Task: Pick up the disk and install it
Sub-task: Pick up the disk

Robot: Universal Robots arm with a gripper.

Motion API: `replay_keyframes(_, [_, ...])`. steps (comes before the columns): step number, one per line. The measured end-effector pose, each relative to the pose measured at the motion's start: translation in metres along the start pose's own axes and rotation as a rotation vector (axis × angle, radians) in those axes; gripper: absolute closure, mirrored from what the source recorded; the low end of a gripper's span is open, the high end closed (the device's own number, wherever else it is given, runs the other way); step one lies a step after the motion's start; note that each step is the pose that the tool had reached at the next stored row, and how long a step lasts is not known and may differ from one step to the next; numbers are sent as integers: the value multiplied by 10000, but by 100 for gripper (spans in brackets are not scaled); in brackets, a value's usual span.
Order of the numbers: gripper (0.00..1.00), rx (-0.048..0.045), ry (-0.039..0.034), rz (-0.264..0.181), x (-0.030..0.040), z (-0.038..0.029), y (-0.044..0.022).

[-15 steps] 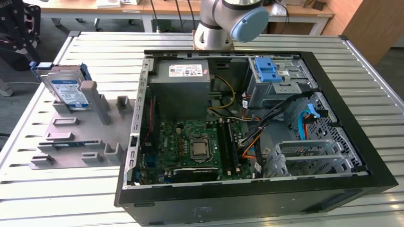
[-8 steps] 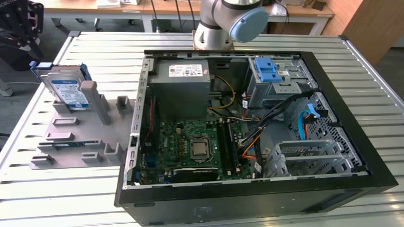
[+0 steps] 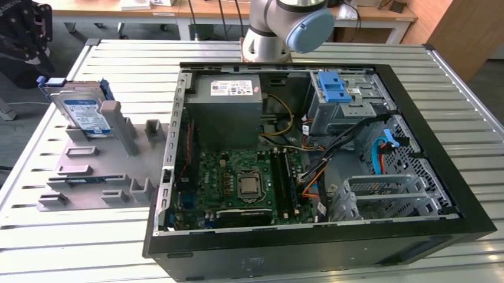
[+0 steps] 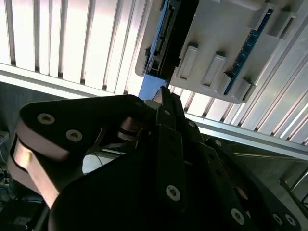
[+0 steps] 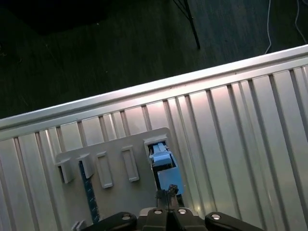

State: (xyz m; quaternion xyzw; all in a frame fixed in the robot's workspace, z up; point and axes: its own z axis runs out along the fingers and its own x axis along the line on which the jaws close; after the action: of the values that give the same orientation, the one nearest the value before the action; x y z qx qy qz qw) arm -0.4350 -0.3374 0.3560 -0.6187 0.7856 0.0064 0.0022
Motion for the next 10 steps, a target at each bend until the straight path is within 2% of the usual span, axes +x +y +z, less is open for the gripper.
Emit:
replay_keyframes(1, [83,0,0,-22,0,0,0])
replay_keyframes(2, [83,0,0,-23,0,0,0])
replay_keyframes(3, [77,0,0,-24,0,1,0])
replay_keyframes(4, [77,1,-1,-25,0,1,0])
replay_keyframes(6, [65,2,0,-57,0,10,-1])
replay_keyframes(7, [59,0,2,-185,0,18,0])
replay_keyframes(10, [53,-6,6,-722,0,62,-1])
